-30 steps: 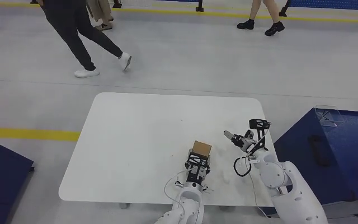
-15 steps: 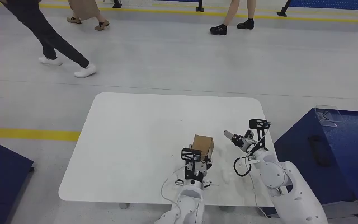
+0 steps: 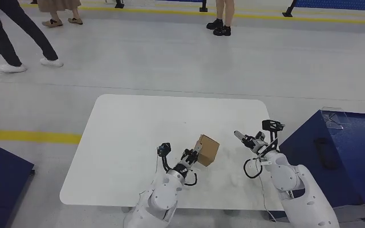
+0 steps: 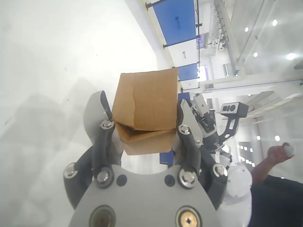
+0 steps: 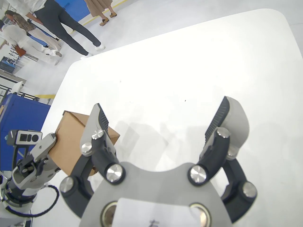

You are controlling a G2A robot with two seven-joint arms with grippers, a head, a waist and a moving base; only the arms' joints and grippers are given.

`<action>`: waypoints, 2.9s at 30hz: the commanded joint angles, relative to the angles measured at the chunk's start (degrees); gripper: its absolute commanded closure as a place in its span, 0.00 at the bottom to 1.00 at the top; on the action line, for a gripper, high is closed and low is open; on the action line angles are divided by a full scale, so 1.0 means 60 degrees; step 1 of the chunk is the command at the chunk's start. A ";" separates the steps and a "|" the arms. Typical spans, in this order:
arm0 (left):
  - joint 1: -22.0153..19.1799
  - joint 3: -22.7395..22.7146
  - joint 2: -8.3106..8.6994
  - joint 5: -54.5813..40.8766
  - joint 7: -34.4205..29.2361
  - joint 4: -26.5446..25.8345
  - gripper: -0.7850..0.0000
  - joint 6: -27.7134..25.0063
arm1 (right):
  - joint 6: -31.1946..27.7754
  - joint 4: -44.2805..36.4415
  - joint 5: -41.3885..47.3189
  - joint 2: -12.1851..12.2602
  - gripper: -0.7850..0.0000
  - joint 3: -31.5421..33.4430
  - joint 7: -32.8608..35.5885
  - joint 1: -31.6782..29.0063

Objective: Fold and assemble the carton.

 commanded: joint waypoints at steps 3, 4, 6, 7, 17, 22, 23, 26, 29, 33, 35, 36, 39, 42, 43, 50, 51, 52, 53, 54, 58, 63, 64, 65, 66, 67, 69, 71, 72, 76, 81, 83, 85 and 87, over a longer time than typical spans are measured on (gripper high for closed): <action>-0.0141 0.0030 -0.0019 -0.0692 -0.0265 0.0678 0.00 -0.0247 | -0.0004 0.0006 -0.0030 -0.0001 0.00 -0.0018 0.0010 0.0002; -0.0144 0.0037 -0.0017 -0.0684 -0.0199 0.0800 0.00 -0.0180 | -0.0004 0.0006 -0.0030 -0.0001 0.00 -0.0018 0.0010 0.0002; -0.0122 0.0061 -0.0013 -0.0772 -0.0210 0.0898 0.00 -0.0141 | -0.0004 0.0006 -0.0030 -0.0001 0.00 -0.0018 0.0010 0.0002; -0.0063 0.0026 -0.0001 -0.0793 -0.0119 0.0857 0.00 -0.0138 | -0.0004 0.0006 -0.0030 -0.0001 0.00 -0.0018 0.0010 0.0002; 0.1700 0.0189 0.0289 0.2430 0.1756 -0.2306 0.47 0.1178 | -0.0516 0.0013 -0.0818 0.0009 0.00 -0.0206 -0.0176 -0.0232; 0.0649 0.0700 0.0340 0.5192 0.0613 -0.1997 1.00 0.3308 | -0.0964 0.0066 -0.1790 0.0001 0.00 -0.0580 -0.0394 -0.0421; 0.0424 0.0742 0.0339 0.5538 0.0307 -0.1900 1.00 0.3717 | -0.1065 0.0060 -0.1907 -0.0002 0.00 -0.0657 -0.0366 -0.0457; -0.0254 0.0796 0.0340 0.6135 -0.0861 -0.1532 1.00 0.4384 | -0.1298 -0.0003 -0.2376 0.0002 0.00 -0.0836 -0.0246 -0.0570; -0.0756 0.0978 0.0324 0.6856 -0.1535 -0.1045 1.00 0.4947 | -0.1330 -0.0001 -0.2682 -0.0014 0.00 -0.0970 -0.0326 -0.0642; -0.1155 0.1207 0.0249 0.7027 -0.2191 -0.0558 1.00 0.5316 | -0.1449 -0.0054 -0.2744 -0.0024 0.00 -0.1009 -0.0172 -0.0681; -0.1250 0.1247 0.0224 0.6983 -0.2349 -0.0382 1.00 0.5339 | -0.1466 -0.0061 -0.2712 -0.0037 0.00 -0.1059 -0.0021 -0.0684; -0.1274 0.1250 0.0212 0.6868 -0.2432 -0.0332 1.00 0.5256 | -0.1469 -0.0056 -0.2716 -0.0044 0.00 -0.1089 0.0027 -0.0673; -0.1293 0.1298 0.0181 0.6698 -0.2444 -0.0245 1.00 0.5093 | -0.1402 0.0012 -0.2871 -0.0078 0.00 -0.1248 -0.0001 -0.0636; -0.1320 0.1379 0.0146 0.6546 -0.2465 -0.0160 1.00 0.4930 | -0.1289 0.0080 -0.2992 -0.0118 0.00 -0.1388 -0.0048 -0.0570; -0.1331 0.1410 0.0134 0.6485 -0.2483 -0.0127 1.00 0.4853 | -0.1255 0.0094 -0.3039 -0.0128 0.00 -0.1422 -0.0066 -0.0551; -0.1465 0.1492 0.0077 0.6299 -0.2436 0.0093 1.00 0.4570 | -0.1168 0.0123 -0.3212 -0.0174 0.00 -0.1488 -0.0110 -0.0489; -0.1490 0.1513 0.0071 0.6293 -0.2463 0.0111 1.00 0.4524 | -0.1171 0.0113 -0.3219 -0.0178 0.00 -0.1481 -0.0112 -0.0485; -0.1504 0.1517 0.0066 0.6287 -0.2465 0.0129 1.00 0.4515 | -0.1172 0.0112 -0.3228 -0.0181 0.00 -0.1469 -0.0110 -0.0482; -0.1512 0.1535 0.0060 0.6282 -0.2496 0.0144 1.00 0.4494 | -0.1170 0.0109 -0.3241 -0.0184 0.00 -0.1458 -0.0102 -0.0478; -0.1514 0.1534 0.0054 0.6190 -0.2577 0.0138 1.00 0.4430 | -0.1173 0.0106 -0.3243 -0.0188 0.00 -0.1451 -0.0092 -0.0475; -0.1503 0.1502 0.0050 0.6080 -0.2629 0.0138 1.00 0.4288 | -0.1178 0.0095 -0.3235 -0.0205 0.00 -0.1421 -0.0083 -0.0467; -0.1423 0.1454 0.0066 0.5935 -0.2669 0.0037 1.00 0.3937 | -0.1169 0.0124 -0.3203 -0.0230 0.00 -0.1399 -0.0071 -0.0442; -0.1418 0.1443 0.0070 0.5930 -0.2694 0.0033 1.00 0.3899 | -0.1181 0.0133 -0.3195 -0.0236 0.00 -0.1401 -0.0070 -0.0438; -0.1417 0.1465 0.0076 0.5922 -0.2772 0.0019 1.00 0.3756 | -0.1192 0.0143 -0.3192 -0.0240 0.00 -0.1397 -0.0069 -0.0434; -0.1406 0.1427 0.0084 0.5871 -0.2818 -0.0004 1.00 0.3685 | -0.1185 0.0160 -0.3169 -0.0245 0.00 -0.1380 -0.0078 -0.0432; -0.1383 0.1325 0.0093 0.5895 -0.2679 -0.0071 1.00 0.3848 | -0.1173 0.0171 -0.3143 -0.0246 0.00 -0.1337 -0.0101 -0.0424; -0.1229 0.1260 0.0102 0.6009 -0.2333 -0.0314 1.00 0.4101 | -0.1185 0.0185 -0.3047 -0.0240 0.00 -0.1196 -0.0099 -0.0411; -0.0970 0.1168 0.0118 0.6133 -0.1758 -0.0790 1.00 0.4316 | -0.1183 0.0192 -0.2860 -0.0229 0.00 -0.0979 -0.0126 -0.0420; -0.0764 0.1185 0.0126 0.6223 -0.1384 -0.1092 1.00 0.4321 | -0.1174 0.0187 -0.2759 -0.0222 0.00 -0.0859 -0.0122 -0.0431; 0.0175 0.1772 0.0168 0.6927 0.0074 -0.2213 1.00 0.3666 | -0.0996 0.0204 -0.2210 -0.0210 0.00 -0.0409 -0.0058 -0.0480; 0.0162 0.3084 0.0092 0.8512 0.0119 -0.1711 1.00 0.3413 | -0.0666 0.0342 -0.1551 -0.0246 0.00 -0.0185 0.0122 -0.0394; -0.0229 0.3377 -0.0046 0.8591 -0.0232 -0.1132 1.00 0.3786 | -0.0720 0.0356 -0.1546 -0.0248 0.00 -0.0179 0.0133 -0.0402; -0.0632 0.3522 -0.0193 0.8208 -0.0350 -0.0607 1.00 0.3757 | -0.0720 0.0356 -0.1546 -0.0248 0.00 -0.0179 0.0133 -0.0402; -0.0948 0.3630 -0.0319 0.8006 -0.0244 -0.0150 1.00 0.3827 | -0.0720 0.0356 -0.1546 -0.0248 0.00 -0.0179 0.0133 -0.0402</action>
